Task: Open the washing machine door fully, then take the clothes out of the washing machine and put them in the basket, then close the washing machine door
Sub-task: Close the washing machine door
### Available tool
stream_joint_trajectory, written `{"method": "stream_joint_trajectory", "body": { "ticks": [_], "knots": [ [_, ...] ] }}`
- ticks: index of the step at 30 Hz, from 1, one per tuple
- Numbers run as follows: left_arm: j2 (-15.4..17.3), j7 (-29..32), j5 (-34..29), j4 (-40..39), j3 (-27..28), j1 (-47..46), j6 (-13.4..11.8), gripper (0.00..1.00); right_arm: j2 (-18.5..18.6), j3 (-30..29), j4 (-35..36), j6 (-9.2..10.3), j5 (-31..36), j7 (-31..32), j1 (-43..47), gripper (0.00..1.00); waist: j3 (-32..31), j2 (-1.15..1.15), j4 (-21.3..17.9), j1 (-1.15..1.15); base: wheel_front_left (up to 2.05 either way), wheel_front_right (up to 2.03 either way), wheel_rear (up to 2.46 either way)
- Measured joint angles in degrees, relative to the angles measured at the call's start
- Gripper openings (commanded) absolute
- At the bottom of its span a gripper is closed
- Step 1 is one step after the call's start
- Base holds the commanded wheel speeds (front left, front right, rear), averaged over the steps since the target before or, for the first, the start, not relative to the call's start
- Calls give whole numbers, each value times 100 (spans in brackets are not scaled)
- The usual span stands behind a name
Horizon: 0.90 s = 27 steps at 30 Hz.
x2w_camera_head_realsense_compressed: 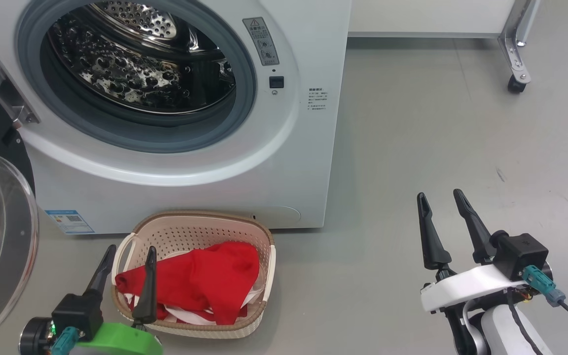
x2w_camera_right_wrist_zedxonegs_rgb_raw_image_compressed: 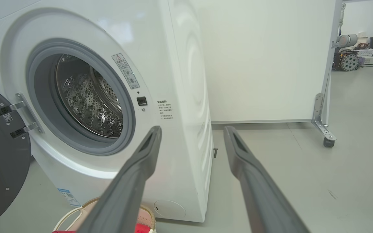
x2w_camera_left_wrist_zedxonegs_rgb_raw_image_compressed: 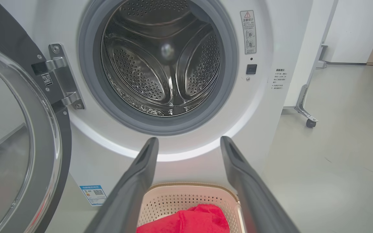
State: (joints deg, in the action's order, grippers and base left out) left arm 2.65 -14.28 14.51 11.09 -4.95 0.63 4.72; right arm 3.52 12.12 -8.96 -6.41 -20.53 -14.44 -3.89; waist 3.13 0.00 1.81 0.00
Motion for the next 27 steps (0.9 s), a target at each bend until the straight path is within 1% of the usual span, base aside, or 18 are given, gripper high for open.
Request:
{"method": "stream_joint_trajectory", "body": {
  "ticks": [13, 27],
  "knots": [
    [0, 0, -26, -52, -41, 61, -89, 100, -3, 35, -7, -1, 1, 0, 5, 100, 11, 0, 19, 0, -115, 115, 0],
    [-1, 0, -149, -109, -70, 61, -96, 100, -4, 22, -8, -7, 1, 0, 10, 100, 72, 0, 37, 0, -99, 99, 0]
  ]
}}
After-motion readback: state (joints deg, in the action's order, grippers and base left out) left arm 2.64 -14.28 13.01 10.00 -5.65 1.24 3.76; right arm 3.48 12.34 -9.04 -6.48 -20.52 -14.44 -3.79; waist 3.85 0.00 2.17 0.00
